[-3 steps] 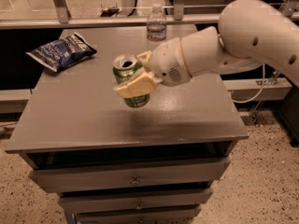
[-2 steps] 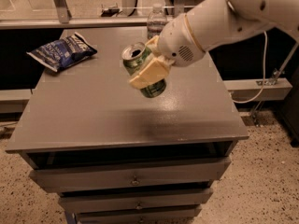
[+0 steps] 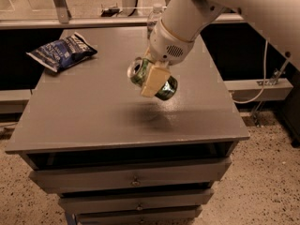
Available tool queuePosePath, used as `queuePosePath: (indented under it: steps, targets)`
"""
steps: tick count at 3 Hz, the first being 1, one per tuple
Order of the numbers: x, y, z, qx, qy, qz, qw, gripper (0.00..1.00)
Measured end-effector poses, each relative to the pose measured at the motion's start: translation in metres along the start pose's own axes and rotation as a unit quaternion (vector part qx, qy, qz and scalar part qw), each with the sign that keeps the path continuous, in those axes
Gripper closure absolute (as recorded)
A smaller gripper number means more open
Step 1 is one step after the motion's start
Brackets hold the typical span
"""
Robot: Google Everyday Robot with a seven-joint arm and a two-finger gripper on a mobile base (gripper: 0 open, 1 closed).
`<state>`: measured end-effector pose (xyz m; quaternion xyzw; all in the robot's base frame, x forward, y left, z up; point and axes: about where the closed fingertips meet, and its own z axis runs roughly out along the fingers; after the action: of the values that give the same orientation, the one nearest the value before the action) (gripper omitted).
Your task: Knock green can over
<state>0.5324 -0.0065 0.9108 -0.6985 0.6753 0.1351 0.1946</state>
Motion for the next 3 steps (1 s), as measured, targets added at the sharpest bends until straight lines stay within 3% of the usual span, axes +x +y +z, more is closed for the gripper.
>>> queuePosePath:
  steps: [1, 2, 3]
  targets:
    - [0.022, -0.006, 0.023, 0.002, 0.062, -0.001, 0.998, 0.99]
    - [0.03, -0.01, 0.034, 0.018, 0.082, 0.005, 0.9965, 0.75]
    - [0.035, -0.009, 0.047, 0.033, 0.087, 0.012, 0.9955, 0.44]
